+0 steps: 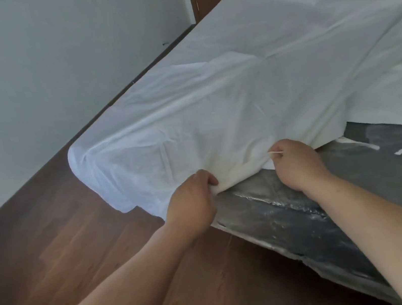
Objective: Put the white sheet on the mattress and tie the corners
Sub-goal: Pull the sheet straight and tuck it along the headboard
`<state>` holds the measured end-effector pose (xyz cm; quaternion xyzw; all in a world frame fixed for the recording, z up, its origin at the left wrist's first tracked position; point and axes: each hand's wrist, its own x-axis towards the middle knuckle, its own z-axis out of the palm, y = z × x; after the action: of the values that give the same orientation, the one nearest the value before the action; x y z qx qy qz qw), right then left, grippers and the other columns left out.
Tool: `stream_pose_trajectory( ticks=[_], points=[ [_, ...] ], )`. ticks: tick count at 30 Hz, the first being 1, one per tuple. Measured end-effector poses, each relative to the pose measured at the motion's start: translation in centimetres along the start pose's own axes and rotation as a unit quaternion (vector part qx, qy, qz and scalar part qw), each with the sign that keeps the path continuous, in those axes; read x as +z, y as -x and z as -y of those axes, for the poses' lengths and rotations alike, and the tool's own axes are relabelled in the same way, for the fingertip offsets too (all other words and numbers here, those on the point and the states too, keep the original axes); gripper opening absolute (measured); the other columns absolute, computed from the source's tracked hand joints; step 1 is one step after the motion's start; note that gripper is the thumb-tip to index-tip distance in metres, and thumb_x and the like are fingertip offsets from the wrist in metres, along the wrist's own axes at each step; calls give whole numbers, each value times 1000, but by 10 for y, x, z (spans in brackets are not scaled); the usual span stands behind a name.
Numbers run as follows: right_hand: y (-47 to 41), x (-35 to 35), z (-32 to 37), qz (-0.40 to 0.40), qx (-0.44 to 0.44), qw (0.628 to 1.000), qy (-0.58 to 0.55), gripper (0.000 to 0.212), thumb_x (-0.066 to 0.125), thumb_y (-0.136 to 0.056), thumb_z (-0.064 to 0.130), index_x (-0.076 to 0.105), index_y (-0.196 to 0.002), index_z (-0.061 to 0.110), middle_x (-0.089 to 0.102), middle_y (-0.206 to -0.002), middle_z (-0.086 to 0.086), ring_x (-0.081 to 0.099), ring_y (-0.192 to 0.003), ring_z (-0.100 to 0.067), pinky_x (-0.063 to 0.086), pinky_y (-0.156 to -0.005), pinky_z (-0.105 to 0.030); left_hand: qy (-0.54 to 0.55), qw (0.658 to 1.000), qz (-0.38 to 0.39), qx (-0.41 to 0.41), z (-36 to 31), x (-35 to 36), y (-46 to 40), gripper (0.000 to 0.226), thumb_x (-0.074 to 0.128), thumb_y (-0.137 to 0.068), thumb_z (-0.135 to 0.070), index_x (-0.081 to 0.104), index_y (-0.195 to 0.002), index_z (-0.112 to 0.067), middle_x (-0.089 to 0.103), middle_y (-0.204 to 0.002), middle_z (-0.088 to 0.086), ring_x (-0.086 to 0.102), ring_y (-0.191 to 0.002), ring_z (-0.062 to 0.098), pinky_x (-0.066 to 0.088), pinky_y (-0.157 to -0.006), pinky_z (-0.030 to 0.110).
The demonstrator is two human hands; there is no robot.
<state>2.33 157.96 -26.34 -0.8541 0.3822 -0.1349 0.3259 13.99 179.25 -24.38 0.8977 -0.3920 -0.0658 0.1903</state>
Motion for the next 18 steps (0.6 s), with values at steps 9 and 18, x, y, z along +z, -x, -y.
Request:
stream_pose_trajectory(
  ticks=[9, 18],
  points=[
    [85, -10, -2, -49, -5, 994, -94, 28, 36, -108, 26, 63, -115, 28, 62, -111, 10, 57, -91, -9, 44, -76, -31, 130, 991, -3, -12, -6, 8, 50, 20, 52, -101, -48, 54, -111, -31, 61, -91, -12, 61, -85, 15, 45, -71, 32],
    [123, -36, 57, -184, -52, 945, -265, 36, 55, -102, 15, 50, -133, 32, 45, -134, 13, 51, -111, 1, 44, -90, -11, 31, 996, -3, 84, -4, -52, 39, 17, 69, -94, -46, 62, -83, -34, 60, -83, -10, 62, -87, 19, 40, -69, 31]
  ],
)
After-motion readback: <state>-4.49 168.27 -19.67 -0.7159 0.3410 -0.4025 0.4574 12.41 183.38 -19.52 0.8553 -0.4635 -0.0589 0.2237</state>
